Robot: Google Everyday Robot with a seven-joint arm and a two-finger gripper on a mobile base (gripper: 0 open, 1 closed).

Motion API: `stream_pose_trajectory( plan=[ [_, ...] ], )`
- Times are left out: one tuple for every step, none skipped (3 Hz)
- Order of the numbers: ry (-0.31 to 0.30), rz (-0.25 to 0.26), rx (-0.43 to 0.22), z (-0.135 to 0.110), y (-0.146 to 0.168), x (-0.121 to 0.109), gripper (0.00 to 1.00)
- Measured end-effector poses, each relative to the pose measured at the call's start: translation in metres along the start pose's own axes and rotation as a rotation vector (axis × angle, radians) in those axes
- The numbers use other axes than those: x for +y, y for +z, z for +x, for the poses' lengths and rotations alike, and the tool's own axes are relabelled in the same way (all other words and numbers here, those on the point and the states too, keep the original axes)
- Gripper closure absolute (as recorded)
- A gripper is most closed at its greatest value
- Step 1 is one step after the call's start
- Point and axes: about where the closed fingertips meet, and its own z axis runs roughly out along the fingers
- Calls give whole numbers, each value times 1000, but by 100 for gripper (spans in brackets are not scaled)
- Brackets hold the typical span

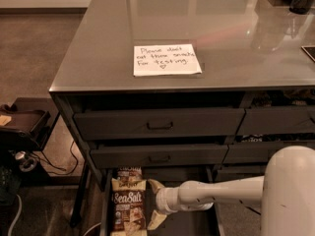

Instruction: Pick brown chip bag from bottom drawer and place on counter

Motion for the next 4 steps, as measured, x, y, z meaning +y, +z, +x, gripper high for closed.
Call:
stream_pose_trajectory(
  plan=[
    [23, -26, -39, 3, 24, -2, 0],
    [45, -82, -115, -1, 68, -5, 0],
    [50, -110, -197, -6, 113, -13, 0],
    [23, -99, -253, -12, 140, -24, 0]
  ],
)
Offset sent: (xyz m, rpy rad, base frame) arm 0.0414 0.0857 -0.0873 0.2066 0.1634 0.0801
